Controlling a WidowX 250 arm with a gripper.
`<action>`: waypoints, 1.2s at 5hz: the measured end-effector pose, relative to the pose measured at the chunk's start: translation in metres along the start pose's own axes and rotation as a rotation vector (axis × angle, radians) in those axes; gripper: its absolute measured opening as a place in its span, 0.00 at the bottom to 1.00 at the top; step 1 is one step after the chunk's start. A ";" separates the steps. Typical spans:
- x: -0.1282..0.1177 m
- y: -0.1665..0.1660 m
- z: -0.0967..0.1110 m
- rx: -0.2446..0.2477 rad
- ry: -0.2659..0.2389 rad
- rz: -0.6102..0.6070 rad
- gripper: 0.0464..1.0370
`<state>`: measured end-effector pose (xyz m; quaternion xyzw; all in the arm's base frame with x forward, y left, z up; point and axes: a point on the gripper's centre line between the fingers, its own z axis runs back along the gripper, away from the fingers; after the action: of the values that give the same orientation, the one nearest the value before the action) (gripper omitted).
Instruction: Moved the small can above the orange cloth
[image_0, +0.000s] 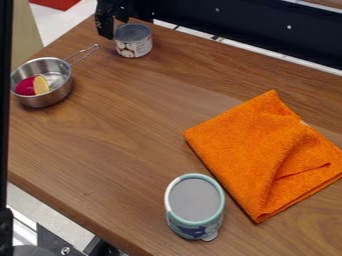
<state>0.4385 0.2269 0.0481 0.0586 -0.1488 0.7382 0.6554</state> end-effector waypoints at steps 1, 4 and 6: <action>-0.020 0.008 -0.005 0.047 0.067 -0.011 0.96; -0.073 0.025 0.011 0.088 0.144 -0.035 0.96; -0.111 0.026 0.022 0.103 0.138 0.038 0.96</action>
<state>0.4254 0.1122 0.0345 0.0383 -0.0660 0.7594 0.6461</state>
